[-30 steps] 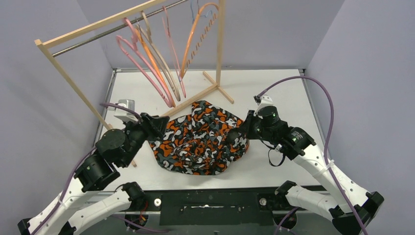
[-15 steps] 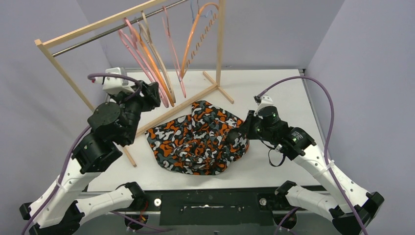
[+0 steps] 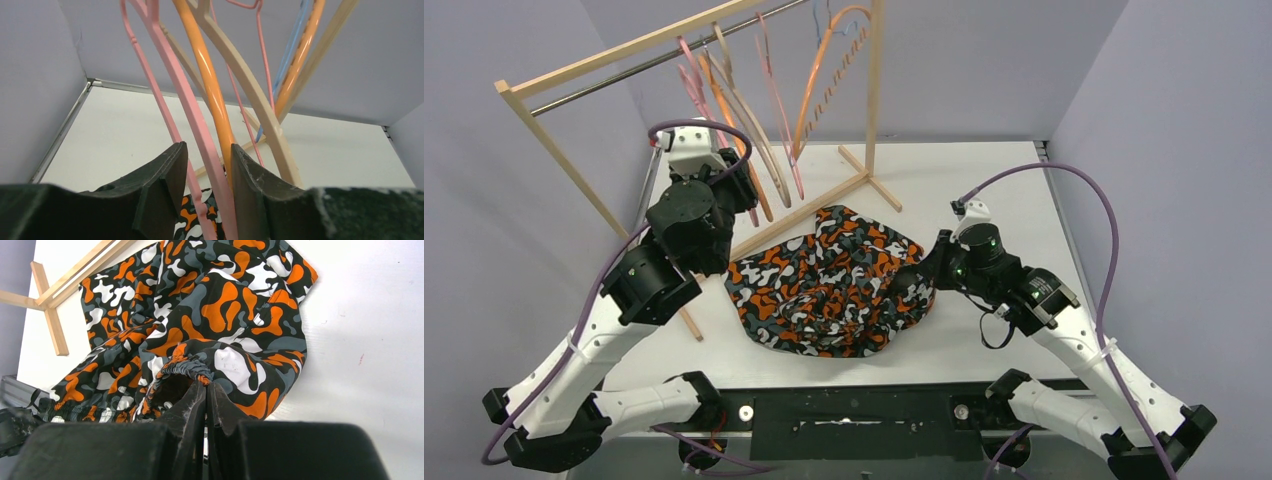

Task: Place the shorts on the hanger

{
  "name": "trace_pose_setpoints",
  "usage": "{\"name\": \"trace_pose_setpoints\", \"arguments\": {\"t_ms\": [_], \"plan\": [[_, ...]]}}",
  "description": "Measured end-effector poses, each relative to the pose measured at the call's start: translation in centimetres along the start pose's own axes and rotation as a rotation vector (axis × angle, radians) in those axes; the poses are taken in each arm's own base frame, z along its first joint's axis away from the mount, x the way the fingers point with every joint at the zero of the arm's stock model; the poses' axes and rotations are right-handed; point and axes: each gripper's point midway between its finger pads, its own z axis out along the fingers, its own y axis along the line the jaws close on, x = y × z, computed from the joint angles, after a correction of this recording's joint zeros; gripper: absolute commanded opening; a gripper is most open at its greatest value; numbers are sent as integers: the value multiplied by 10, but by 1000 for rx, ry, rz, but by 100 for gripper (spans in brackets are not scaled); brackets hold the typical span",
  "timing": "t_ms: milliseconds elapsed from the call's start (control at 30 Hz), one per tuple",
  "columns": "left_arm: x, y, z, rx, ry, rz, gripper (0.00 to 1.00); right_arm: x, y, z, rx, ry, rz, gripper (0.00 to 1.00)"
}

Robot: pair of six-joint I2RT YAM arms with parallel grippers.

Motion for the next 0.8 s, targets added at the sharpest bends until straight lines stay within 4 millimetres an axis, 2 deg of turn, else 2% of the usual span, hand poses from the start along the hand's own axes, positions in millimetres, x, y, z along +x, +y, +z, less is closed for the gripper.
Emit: {"name": "trace_pose_setpoints", "arguments": {"t_ms": [133,800], "plan": [[0,11,-4,-22,-7,-2,28,-1,-2,-1,8,-5,-3,0],[24,29,-10,-45,51,73,26,-1,-3,0,13,-7,-14,0]]}}
